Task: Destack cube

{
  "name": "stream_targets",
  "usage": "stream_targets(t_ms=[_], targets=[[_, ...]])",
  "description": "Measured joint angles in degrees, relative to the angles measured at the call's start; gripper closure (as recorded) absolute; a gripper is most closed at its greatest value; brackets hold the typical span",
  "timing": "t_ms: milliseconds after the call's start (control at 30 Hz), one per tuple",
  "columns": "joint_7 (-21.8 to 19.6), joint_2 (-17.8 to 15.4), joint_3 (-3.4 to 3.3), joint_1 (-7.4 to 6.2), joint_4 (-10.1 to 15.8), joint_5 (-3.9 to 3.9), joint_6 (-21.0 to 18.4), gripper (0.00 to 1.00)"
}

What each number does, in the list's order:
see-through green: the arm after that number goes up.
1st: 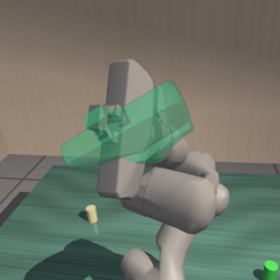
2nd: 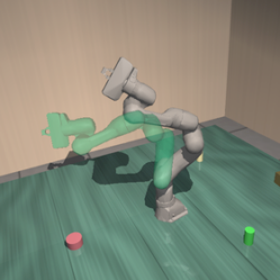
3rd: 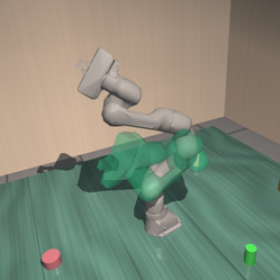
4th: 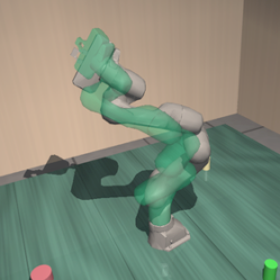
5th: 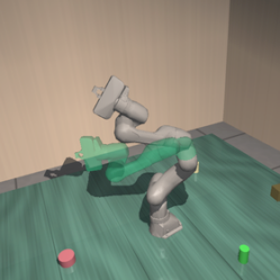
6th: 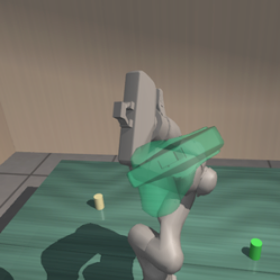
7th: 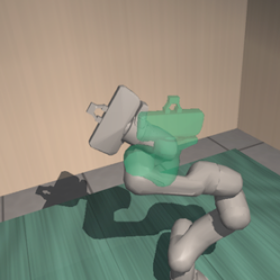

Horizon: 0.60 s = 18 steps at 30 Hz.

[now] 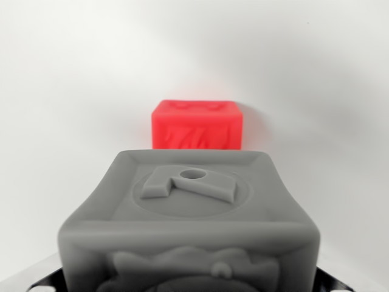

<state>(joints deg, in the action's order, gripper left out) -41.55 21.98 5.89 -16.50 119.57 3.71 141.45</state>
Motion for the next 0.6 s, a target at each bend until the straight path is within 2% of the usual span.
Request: stream_targets(t_ms=[600], targets=[[0.67,-5.33,0.09,0.00,-0.75,-0.97,-5.98,1.00]])
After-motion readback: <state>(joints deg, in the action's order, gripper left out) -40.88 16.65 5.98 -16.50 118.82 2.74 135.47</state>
